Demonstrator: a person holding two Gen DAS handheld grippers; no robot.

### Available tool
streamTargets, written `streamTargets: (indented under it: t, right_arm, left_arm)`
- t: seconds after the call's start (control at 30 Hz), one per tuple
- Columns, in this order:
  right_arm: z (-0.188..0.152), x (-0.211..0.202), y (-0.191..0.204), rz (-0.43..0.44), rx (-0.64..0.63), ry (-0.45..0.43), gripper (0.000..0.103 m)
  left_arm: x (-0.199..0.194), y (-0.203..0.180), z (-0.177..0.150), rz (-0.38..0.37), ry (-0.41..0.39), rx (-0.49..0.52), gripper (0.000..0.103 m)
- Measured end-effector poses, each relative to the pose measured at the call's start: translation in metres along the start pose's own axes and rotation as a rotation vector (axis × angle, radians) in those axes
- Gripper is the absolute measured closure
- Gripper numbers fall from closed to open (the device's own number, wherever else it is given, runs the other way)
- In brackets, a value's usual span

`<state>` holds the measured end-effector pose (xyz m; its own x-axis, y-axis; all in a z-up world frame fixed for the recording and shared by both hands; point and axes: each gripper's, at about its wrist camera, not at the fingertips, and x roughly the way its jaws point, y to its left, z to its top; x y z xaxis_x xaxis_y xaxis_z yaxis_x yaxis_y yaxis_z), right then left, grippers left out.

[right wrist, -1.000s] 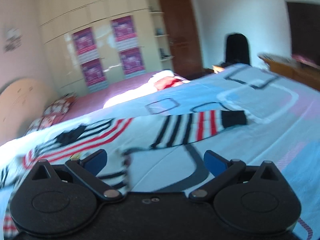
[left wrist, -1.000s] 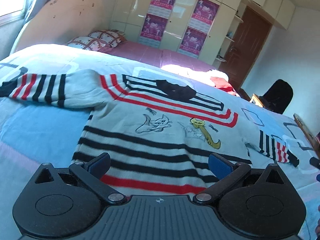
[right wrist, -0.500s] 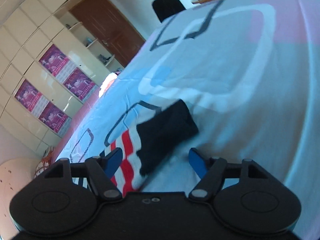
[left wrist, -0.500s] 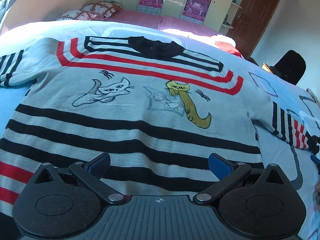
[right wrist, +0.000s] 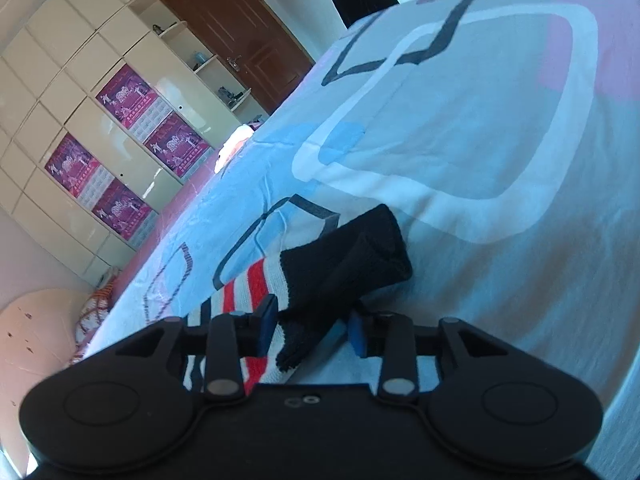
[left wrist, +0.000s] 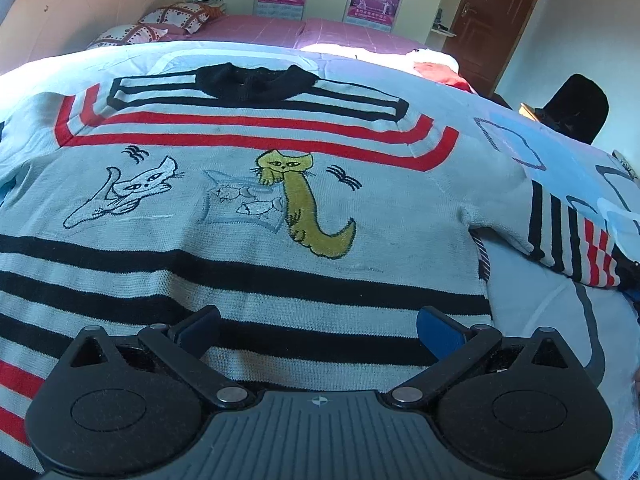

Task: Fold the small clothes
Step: 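Fold the held sleeve across the sweater body with the right gripper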

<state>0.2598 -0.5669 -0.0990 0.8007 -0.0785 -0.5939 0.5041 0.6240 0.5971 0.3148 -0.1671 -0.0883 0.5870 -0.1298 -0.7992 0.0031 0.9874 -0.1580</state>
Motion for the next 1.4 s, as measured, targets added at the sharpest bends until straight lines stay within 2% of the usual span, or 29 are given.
streamTargets:
  t: [0.03, 0.07, 0.1, 0.13, 0.17, 0.2, 0.3, 0.37, 0.43, 0.47, 0.53, 0.7, 0.8, 1.0, 1.13, 1.27, 1.4]
  right_arm:
    - [0.002, 0.000, 0.003, -0.013, -0.022, 0.016, 0.095]
    - [0.003, -0.004, 0.010, -0.016, -0.077, 0.004, 0.096]
    - [0.001, -0.010, 0.021, -0.047, -0.194, -0.018, 0.096]
    - [-0.007, -0.004, 0.033, -0.158, -0.359, -0.014, 0.097]
    - [-0.013, 0.005, 0.032, -0.219, -0.426, 0.015, 0.097]
    - [-0.014, 0.005, 0.032, -0.221, -0.439, 0.000, 0.100]
    - [-0.019, 0.010, 0.045, -0.280, -0.497, -0.018, 0.099]
    - [-0.029, 0.016, 0.057, -0.341, -0.574, -0.040, 0.095]
    - [-0.035, 0.020, 0.066, -0.376, -0.589, -0.055, 0.094]
    - [-0.035, 0.019, 0.070, -0.363, -0.572, -0.064, 0.095]
    - [-0.035, 0.006, 0.082, -0.273, -0.526, -0.098, 0.095]
    - [-0.057, -0.011, 0.149, -0.121, -0.574, -0.131, 0.095]
    - [-0.087, -0.015, 0.200, -0.018, -0.623, -0.106, 0.095]
    - [-0.179, -0.001, 0.301, 0.201, -0.735, 0.013, 0.096]
    - [-0.242, 0.019, 0.345, 0.282, -0.763, 0.137, 0.096]
    - [-0.292, 0.024, 0.375, 0.304, -0.800, 0.197, 0.096]
    - [-0.313, 0.024, 0.382, 0.304, -0.808, 0.225, 0.096]
  left_arm:
    - [-0.001, -0.002, 0.001, 0.003, -0.007, 0.009, 0.000]
    - [-0.001, -0.004, 0.002, 0.008, -0.016, 0.023, 0.000]
    - [-0.002, -0.005, 0.003, 0.017, -0.031, 0.040, 0.000]
    - [-0.003, -0.006, 0.004, 0.033, -0.053, 0.070, 0.000]
    - [-0.003, -0.007, 0.005, 0.049, -0.063, 0.102, 0.000]
    - [-0.001, -0.007, 0.006, 0.074, -0.064, 0.134, 0.000]
    - [0.000, 0.001, 0.009, 0.131, -0.058, 0.184, 0.000]
    - [-0.002, 0.013, 0.010, 0.155, -0.056, 0.184, 0.000]
    - [-0.007, 0.030, 0.009, 0.176, -0.072, 0.163, 0.000]
    - [-0.010, 0.040, 0.009, 0.180, -0.077, 0.143, 0.000]
    - [-0.016, 0.063, 0.011, 0.191, -0.095, 0.097, 0.000]
    - [-0.024, 0.119, 0.016, 0.180, -0.153, 0.016, 0.000]
    - [-0.021, 0.150, 0.023, 0.144, -0.160, -0.017, 0.000]
    - [-0.019, 0.204, 0.033, 0.124, -0.170, -0.045, 0.000]
    - [-0.020, 0.251, 0.036, 0.130, -0.167, -0.118, 0.000]
    - [-0.025, 0.288, 0.033, 0.150, -0.171, -0.159, 0.000]
    - [-0.024, 0.313, 0.028, 0.166, -0.169, -0.196, 0.000]
